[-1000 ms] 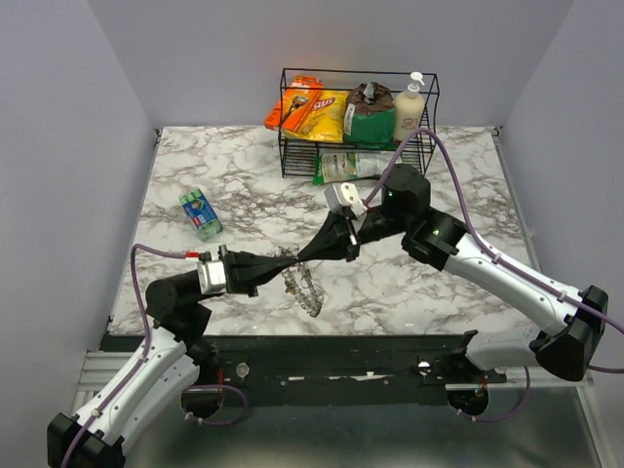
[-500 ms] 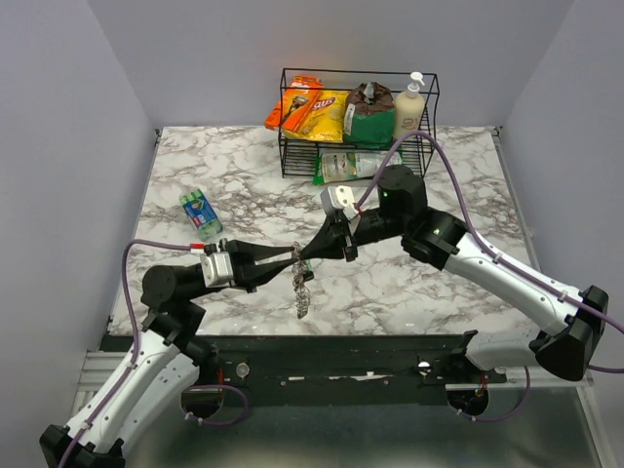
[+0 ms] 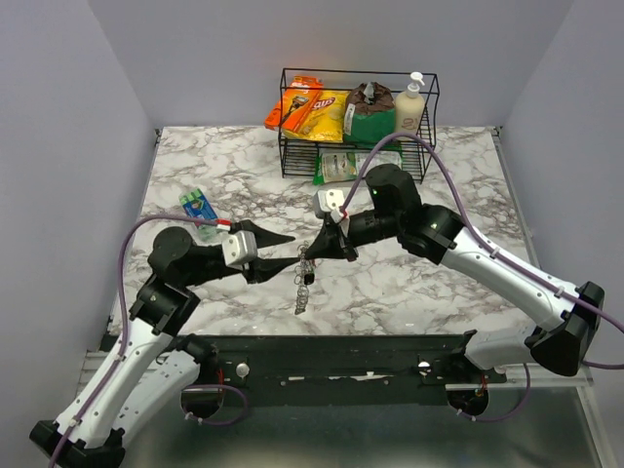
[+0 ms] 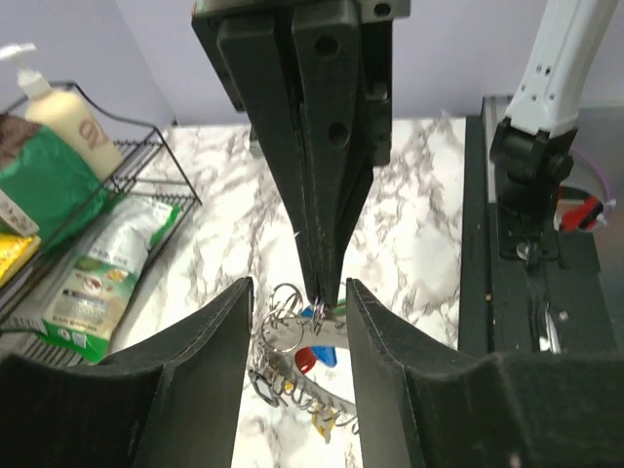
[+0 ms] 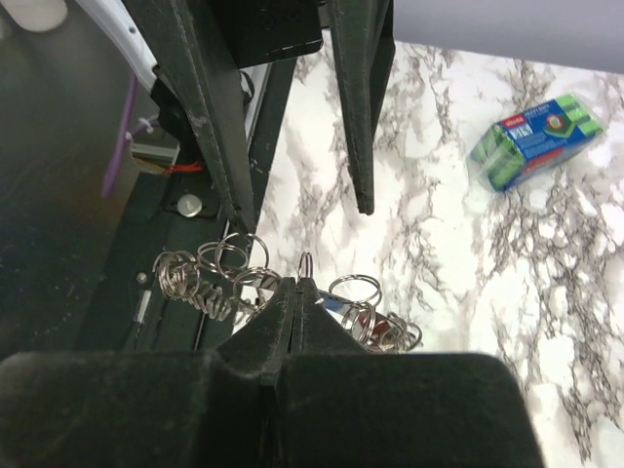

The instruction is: Put the keys on the keyring

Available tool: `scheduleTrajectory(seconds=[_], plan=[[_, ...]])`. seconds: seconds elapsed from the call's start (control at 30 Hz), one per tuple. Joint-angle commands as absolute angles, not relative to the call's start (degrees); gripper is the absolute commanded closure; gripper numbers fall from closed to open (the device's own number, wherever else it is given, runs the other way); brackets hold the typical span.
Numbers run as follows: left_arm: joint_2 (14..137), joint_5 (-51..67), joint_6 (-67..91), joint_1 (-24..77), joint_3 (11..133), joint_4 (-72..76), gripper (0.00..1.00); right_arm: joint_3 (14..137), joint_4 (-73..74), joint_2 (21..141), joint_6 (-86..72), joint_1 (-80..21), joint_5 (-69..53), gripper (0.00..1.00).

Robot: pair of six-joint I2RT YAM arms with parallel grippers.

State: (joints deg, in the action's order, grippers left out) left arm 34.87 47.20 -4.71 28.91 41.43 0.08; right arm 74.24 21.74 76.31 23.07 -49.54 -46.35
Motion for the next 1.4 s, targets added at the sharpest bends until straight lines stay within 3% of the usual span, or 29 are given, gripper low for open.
scheduleTrajectory(seconds=[0.0,0.17,0.8,1.1,1.23,1.37], plan=[[38.7,50.2,-13.2,29.1,46.0,-16.1,0.48,77.3,26.6,76.7,26.6,-49.8,-42.3,0.99],[42.9,51.0,-18.2,29.4,50.1,-22.8,0.48,78.2,30.4,77.1,28.4,-49.8,-38.9,0.99],[49.7,52.6,-22.4,32.3,51.9,-22.5,0.55,79.5,33.0,79.0,29.1,-49.7,-40.3,0.99],[51.7,49.8,-24.4,33.2,52.4,-23.0,0.64,78.9,32.5,78.5,29.2,-49.7,-40.3,0.99],[52.0,49.5,-24.5,33.3,52.6,-22.9,0.79,78.7,32.2,78.1,29.1,-49.8,-40.3,0.99],[52.9,49.3,-25.1,33.5,52.7,-23.6,0.88,78.5,31.7,77.7,29.0,-49.7,-40.3,0.99]])
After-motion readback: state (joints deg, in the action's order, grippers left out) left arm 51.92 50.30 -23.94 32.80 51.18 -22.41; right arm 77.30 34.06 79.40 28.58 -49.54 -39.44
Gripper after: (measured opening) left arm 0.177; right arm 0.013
